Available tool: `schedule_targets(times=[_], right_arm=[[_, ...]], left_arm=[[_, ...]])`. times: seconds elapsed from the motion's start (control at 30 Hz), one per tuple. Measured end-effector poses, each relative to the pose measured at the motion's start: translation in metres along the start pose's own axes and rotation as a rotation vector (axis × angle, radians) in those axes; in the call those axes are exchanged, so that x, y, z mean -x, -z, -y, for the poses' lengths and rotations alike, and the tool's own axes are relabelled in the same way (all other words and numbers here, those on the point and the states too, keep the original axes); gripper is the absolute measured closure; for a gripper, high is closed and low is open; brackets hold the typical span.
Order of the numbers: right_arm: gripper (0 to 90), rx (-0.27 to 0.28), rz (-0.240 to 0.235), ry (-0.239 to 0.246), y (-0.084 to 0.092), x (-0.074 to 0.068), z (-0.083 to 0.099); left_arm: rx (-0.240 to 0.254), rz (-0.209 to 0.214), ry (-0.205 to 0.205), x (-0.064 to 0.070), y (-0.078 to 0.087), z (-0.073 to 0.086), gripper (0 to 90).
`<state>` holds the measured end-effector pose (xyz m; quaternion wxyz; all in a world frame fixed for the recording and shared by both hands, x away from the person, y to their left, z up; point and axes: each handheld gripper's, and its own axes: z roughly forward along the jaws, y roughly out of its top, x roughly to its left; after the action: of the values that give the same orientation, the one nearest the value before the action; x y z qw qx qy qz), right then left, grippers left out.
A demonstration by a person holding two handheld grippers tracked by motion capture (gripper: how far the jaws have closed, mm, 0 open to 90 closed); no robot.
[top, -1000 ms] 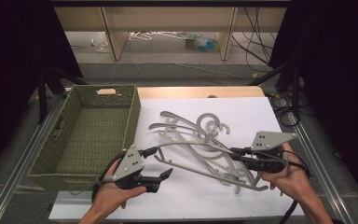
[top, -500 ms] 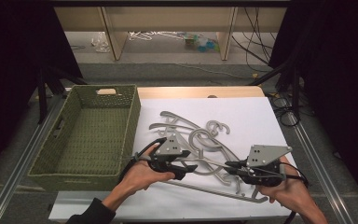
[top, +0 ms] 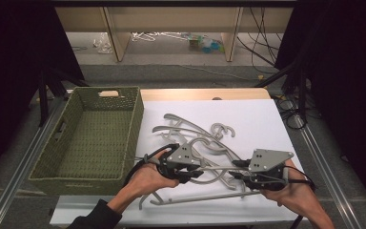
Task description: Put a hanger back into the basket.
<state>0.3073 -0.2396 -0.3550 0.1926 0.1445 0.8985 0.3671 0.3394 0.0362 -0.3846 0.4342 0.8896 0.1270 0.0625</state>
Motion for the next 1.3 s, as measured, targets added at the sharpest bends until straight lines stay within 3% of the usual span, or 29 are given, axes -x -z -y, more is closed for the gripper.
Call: schedule_targets(times=[0.03,0.1,0.13,0.17,0.23,0.27,0.3,0.37,0.4,0.43,0.5,0.53,0.57,0.67,0.7,0.73,0.8,0.83,0.87,0.97,1.03,1.1,1.17,1.2,1.3], right_arm=[[63.5,0.0,0.0,0.0,0.0,0.0,0.0],[53.3,0.007,0.033,-0.028,0.004,0.002,-0.001],[46.5,0.026,0.081,-0.069,0.01,0.003,-0.002],[46.5,0.026,0.081,-0.069,0.01,0.003,-0.002],[41.7,0.072,0.112,-0.106,0.017,0.004,-0.004],[41.7,0.072,0.112,-0.106,0.017,0.004,-0.004],[38.3,0.089,0.122,-0.137,0.019,0.002,-0.005],[37.4,0.096,0.127,-0.15,0.019,0.002,-0.004],[37.2,0.115,0.114,-0.173,0.02,0.0,-0.004],[36.9,0.13,0.116,-0.185,0.021,-0.001,-0.003],[36.8,0.13,0.112,-0.196,0.022,-0.001,-0.003],[36.5,0.128,0.095,-0.205,0.022,-0.004,-0.002],[36.0,0.12,0.096,-0.201,0.022,-0.005,-0.001],[34.5,0.118,0.094,-0.211,0.017,-0.007,0.003],[34.1,0.105,0.079,-0.224,0.012,-0.008,0.007],[33.1,0.106,0.078,-0.232,0.008,-0.008,0.009],[32.3,0.1,0.071,-0.244,0.006,-0.008,0.011],[31.3,0.1,0.065,-0.254,0.002,-0.007,0.014],[31.0,0.094,0.068,-0.258,0.001,-0.007,0.014],[30.9,0.104,0.062,-0.26,-0.001,-0.007,0.016],[30.4,0.092,0.054,-0.275,-0.003,-0.006,0.018],[30.3,0.092,0.055,-0.275,-0.004,-0.005,0.019],[30.0,0.087,0.056,-0.29,-0.005,-0.004,0.021],[28.9,0.084,0.061,-0.294,-0.007,-0.002,0.024],[28.3,0.073,0.062,-0.3,-0.011,0.0,0.028]], left_arm=[[0.003,-0.002,0.016,0.001,0.001,0.0,80.3],[0.001,-0.025,0.05,-0.002,0.006,-0.001,80.7],[-0.013,-0.057,0.089,-0.006,0.012,-0.001,80.5],[-0.013,-0.057,0.089,-0.006,0.012,-0.001,80.6],[-0.024,-0.093,0.149,-0.014,0.026,0.001,80.6],[-0.024,-0.093,0.149,-0.014,0.026,0.001,80.6],[-0.019,-0.108,0.175,-0.017,0.031,0.001,80.5],[-0.001,-0.128,0.207,-0.023,0.046,0.001,80.5],[-0.003,-0.137,0.21,-0.024,0.052,0.001,80.6],[0.032,-0.155,0.244,-0.027,0.065,0.0,80.5],[0.045,-0.164,0.255,-0.028,0.073,-0.001,80.5],[0.079,-0.173,0.277,-0.031,0.087,-0.004,80.5],[0.079,-0.173,0.277,-0.031,0.087,-0.004,80.5],[0.126,-0.178,0.295,-0.035,0.109,-0.011,80.5],[0.145,-0.193,0.288,-0.035,0.125,-0.018,80.5],[0.145,-0.193,0.288,-0.035,0.125,-0.018,80.5],[0.161,-0.21,0.28,-0.037,0.14,-0.023,80.5],[0.169,-0.239,0.269,-0.042,0.157,-0.027,80.6],[0.169,-0.239,0.269,-0.042,0.157,-0.027,80.6],[0.139,-0.335,0.249,-0.053,0.181,-0.03,80.6],[0.106,-0.42,0.232,-0.069,0.201,-0.023,80.6],[0.088,-0.437,0.237,-0.074,0.206,-0.019,80.6],[0.07,-0.482,0.246,-0.085,0.214,-0.009,80.6],[0.061,-0.509,0.266,-0.096,0.219,0.003,80.6],[0.054,-0.534,0.294,-0.105,0.223,0.014,80.6]])
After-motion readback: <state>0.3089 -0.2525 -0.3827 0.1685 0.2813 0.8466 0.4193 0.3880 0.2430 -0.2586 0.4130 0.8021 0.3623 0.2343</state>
